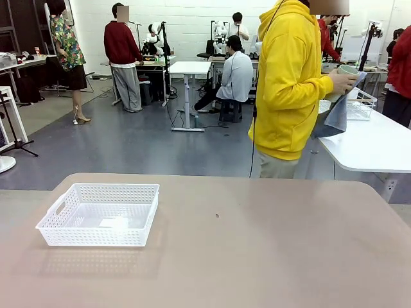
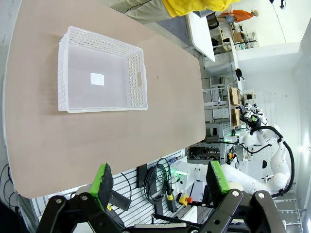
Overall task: Clean and organize the cups into the basket.
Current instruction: Pick up the Organizing basket and move it to the center of the table, then pick up the Reusable plastic cup from the right side of the table and place it inside the Organizing basket.
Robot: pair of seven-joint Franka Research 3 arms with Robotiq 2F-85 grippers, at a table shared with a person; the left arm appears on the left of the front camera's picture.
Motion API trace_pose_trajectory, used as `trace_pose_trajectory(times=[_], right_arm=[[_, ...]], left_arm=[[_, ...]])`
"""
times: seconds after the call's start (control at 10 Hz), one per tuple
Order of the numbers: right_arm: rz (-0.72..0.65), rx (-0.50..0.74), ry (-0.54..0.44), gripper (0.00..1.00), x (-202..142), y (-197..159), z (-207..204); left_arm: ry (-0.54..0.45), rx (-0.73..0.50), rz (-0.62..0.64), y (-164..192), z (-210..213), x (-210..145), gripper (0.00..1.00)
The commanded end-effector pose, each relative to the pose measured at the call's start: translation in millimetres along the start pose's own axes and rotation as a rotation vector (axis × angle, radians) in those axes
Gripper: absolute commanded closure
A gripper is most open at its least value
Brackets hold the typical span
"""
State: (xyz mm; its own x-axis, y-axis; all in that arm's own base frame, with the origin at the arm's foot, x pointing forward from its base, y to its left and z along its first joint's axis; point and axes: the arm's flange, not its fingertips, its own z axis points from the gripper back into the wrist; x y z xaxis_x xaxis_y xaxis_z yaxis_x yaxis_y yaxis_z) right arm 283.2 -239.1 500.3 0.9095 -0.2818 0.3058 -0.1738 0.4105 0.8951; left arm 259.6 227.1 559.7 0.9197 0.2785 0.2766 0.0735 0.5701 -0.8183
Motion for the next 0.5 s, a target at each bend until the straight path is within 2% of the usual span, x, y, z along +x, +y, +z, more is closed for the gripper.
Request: trace_pose_trajectory(times=[0.0, 0.4], right_arm=[[0.0, -0.001, -0.005, 0.0, 0.8, -1.5, -0.2], [0.0, -0.001, -0.005, 0.0, 0.8, -1.5, -0.2]], left_arm=[[-0.003, -0.008, -0.005, -0.1, 1.3, -0.6, 0.0], [-0.003, -0.008, -0.005, -0.1, 1.3, -0.6, 0.0]])
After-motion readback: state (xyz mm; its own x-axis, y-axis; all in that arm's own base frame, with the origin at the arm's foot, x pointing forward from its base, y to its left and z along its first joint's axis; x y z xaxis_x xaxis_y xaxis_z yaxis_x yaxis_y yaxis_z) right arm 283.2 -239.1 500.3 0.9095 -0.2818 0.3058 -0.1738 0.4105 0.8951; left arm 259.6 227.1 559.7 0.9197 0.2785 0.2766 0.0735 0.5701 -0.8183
